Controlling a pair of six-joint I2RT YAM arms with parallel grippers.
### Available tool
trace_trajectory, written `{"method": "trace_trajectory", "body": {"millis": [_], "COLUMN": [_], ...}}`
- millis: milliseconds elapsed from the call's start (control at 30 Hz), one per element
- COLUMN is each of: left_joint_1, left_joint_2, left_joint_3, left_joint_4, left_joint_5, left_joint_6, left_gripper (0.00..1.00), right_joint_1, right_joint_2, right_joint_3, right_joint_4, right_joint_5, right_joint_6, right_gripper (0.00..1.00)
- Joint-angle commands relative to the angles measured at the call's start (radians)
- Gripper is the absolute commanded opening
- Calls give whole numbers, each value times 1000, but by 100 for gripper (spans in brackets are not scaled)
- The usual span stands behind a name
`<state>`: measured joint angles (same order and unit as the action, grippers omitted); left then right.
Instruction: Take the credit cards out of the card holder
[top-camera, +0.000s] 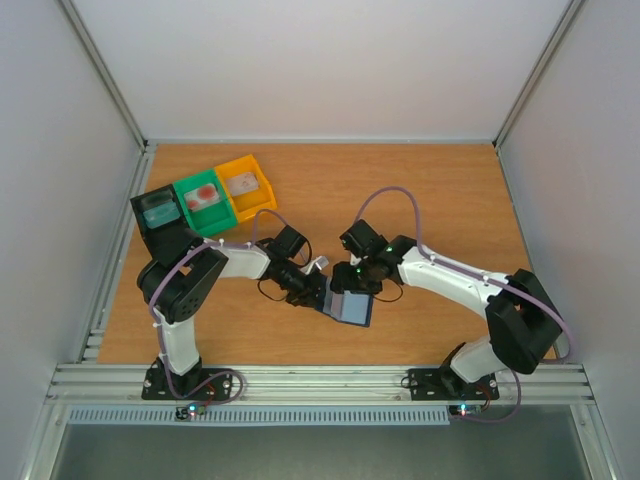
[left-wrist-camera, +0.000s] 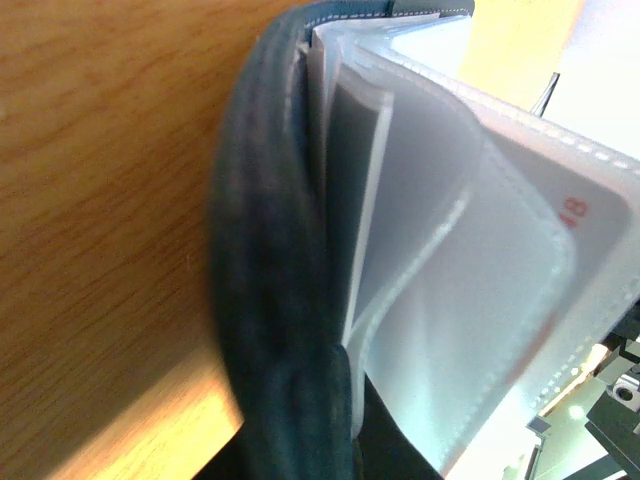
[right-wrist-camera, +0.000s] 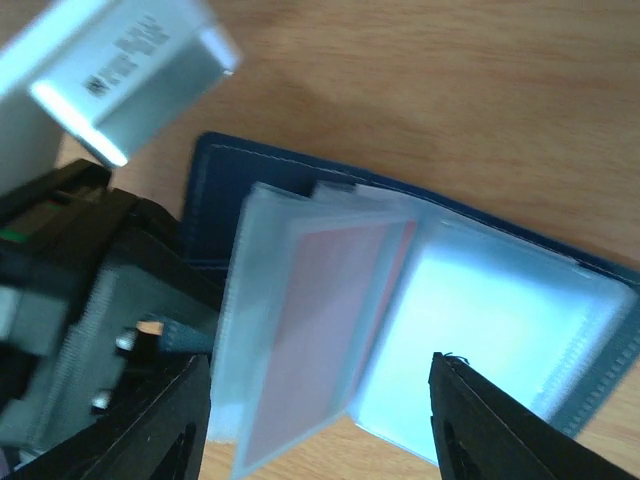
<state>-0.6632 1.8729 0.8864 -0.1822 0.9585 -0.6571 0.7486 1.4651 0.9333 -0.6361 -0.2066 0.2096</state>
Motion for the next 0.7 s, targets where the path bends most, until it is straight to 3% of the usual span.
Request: {"method": "trace_trajectory", "body": {"millis": [0,267,667], "left_joint_1": [-5,-6,-5], "left_joint_2": [26,25,26], "left_joint_3": [13,14,16], "left_joint_4": [28,27,25], "left_joint_5": [23,23,21], "left_joint_6": [11,13,13], "left_gripper": [0,0,0], "right_joint_1": [26,27,29], "right_joint_2": [48,68,88], "right_joint_3": [91,59,87], "right_joint_4": [0,-68,-133], "right_joint_5": [-21,77,106], "right_joint_6": [-17,10,14], "right_gripper": [61,47,43]}}
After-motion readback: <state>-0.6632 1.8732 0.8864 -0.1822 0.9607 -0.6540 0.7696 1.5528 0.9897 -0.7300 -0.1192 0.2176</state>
